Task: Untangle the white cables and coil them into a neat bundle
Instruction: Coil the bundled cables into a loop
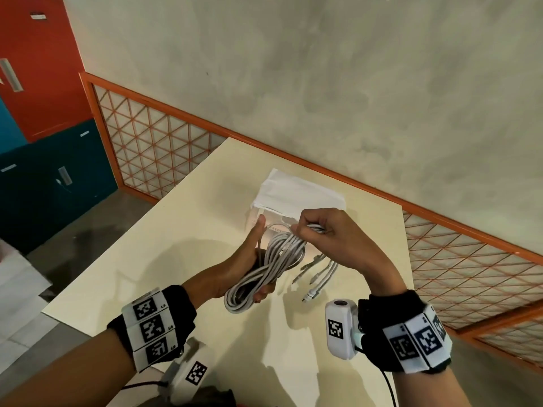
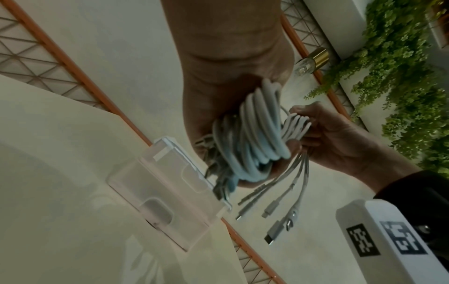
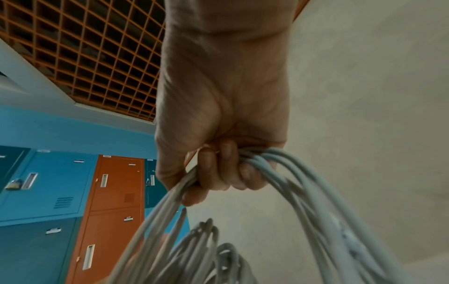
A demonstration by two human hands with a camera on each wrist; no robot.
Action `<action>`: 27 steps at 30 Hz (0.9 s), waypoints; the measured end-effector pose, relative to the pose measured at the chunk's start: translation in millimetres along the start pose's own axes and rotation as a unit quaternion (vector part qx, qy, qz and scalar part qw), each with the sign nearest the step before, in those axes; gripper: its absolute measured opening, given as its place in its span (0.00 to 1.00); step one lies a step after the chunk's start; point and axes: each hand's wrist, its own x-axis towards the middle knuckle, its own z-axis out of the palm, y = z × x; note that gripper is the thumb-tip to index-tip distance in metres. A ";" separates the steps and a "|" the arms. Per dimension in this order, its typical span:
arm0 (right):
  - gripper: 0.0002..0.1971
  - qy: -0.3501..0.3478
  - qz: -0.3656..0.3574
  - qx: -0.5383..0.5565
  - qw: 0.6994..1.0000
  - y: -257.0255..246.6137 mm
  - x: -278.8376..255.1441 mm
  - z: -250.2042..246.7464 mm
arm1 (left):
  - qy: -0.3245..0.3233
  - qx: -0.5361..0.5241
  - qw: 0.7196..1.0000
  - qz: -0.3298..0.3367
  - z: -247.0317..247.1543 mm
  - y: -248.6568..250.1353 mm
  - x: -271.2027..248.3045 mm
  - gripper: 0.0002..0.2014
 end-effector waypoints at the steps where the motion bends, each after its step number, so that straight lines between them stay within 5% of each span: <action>1: 0.15 0.003 0.001 -0.002 1.000 -0.2 0.2 0.0 | 0.002 -0.005 1.000 0.000 0.7 -0.2 0.5 0.45; 5: 0.15 0.007 0.016 -0.001 1.000 0.8 0.2 0.6 | 0.022 0.013 1.000 0.008 2.8 0.6 -2.3 0.40; 12: 0.13 0.058 -0.011 -0.009 0.998 -9.7 -6.3 1.9 | 0.161 0.111 0.980 0.033 5.9 2.1 -3.8 0.35; 20: 0.13 0.074 -0.016 -0.009 0.997 -9.6 -1.2 -2.5 | 0.141 0.164 0.974 0.064 15.9 -0.1 2.4 0.33; 27: 0.15 0.066 0.051 0.106 0.991 15.6 16.1 8.7 | 0.098 0.176 0.977 0.067 21.3 -8.3 7.7 0.44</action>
